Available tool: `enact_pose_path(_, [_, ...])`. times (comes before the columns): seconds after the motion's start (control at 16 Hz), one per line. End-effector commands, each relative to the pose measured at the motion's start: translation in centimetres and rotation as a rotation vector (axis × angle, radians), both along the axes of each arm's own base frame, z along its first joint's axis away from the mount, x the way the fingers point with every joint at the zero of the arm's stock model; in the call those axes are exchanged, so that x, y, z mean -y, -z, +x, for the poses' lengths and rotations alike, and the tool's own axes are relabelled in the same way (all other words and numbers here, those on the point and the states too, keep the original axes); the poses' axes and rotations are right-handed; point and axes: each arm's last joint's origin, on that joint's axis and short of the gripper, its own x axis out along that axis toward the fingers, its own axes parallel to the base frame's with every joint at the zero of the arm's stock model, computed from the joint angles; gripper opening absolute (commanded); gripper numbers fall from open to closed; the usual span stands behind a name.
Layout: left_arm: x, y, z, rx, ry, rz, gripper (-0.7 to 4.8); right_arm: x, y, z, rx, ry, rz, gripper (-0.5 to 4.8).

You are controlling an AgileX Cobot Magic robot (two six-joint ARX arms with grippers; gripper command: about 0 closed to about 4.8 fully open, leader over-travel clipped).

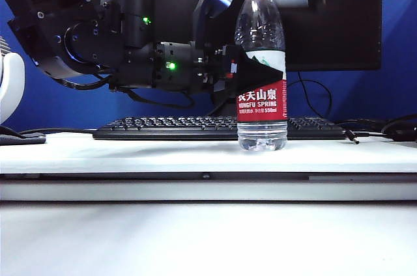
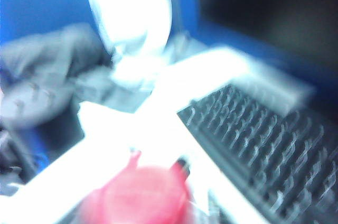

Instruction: Unscrew the cap from the plastic bottle on the table.

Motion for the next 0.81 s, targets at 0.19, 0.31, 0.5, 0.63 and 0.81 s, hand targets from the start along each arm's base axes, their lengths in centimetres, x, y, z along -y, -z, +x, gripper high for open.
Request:
enact_pose_path(0.19, [0.0, 0.2, 0.0, -0.019, 0.006, 0.013, 3.27, 1.2, -2.1, -2.6, -0.004, 0.282, -0.051, 3.16])
enact_pose_path(0.31, [0.0, 0.2, 0.0, -0.020, 0.006, 0.013, 3.27, 0.4, -3.3, -4.4, 0.034, 0.334, -0.061, 3.16])
enact_pose_path(0.5, [0.0, 0.3, -0.1, -0.020, 0.007, 0.014, 3.27, -3.5, -3.0, -6.5, 0.059, 0.472, -0.144, 3.17])
enact_pose_path(0.63, [0.0, 0.3, -0.1, -0.022, 0.008, 0.014, 3.27, -6.1, -3.4, -8.3, 0.135, 0.651, -0.158, 3.16])
enact_pose_path(0.81, [0.0, 0.3, -0.1, -0.021, 0.008, 0.014, 3.27, -8.3, -3.0, -9.1, 0.161, 0.748, -0.146, 3.16])
